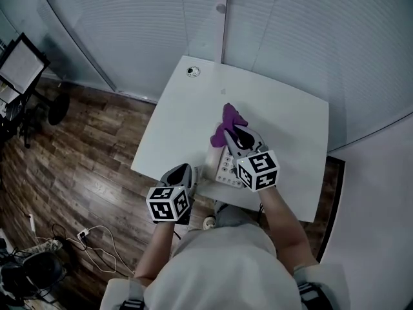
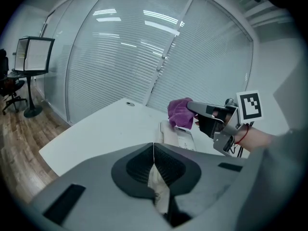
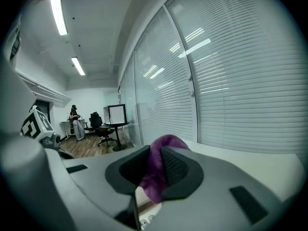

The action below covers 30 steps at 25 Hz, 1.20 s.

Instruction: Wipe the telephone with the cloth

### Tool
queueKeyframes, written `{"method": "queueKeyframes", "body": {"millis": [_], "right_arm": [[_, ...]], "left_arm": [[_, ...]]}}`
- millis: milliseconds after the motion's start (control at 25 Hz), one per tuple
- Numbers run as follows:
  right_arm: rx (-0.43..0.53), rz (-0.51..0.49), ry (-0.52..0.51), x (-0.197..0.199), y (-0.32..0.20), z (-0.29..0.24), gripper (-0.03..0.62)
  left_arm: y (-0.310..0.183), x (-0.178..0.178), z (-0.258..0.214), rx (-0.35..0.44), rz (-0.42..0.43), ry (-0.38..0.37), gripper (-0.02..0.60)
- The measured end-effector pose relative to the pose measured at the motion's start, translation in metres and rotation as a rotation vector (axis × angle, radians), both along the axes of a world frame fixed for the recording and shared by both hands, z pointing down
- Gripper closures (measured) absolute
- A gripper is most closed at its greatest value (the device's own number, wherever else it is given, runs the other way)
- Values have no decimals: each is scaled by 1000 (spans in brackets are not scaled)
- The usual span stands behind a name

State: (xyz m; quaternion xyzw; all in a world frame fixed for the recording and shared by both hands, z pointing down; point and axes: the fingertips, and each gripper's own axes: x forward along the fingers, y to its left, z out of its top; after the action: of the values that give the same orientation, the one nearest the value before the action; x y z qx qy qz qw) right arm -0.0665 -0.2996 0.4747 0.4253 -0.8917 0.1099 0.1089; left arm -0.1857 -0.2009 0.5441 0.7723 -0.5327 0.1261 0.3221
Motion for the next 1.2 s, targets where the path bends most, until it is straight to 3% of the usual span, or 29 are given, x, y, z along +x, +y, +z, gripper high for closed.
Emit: {"method": "queueKeyframes", "body": {"millis": [800, 1200], "right_arm": [[-75, -29, 125, -17, -34, 58, 513], [-87, -25, 124, -17, -28, 60, 513]], "left_arm": [[-9, 8, 11, -29, -3, -6, 560], [-4, 9, 11, -34, -10, -1, 560]]}}
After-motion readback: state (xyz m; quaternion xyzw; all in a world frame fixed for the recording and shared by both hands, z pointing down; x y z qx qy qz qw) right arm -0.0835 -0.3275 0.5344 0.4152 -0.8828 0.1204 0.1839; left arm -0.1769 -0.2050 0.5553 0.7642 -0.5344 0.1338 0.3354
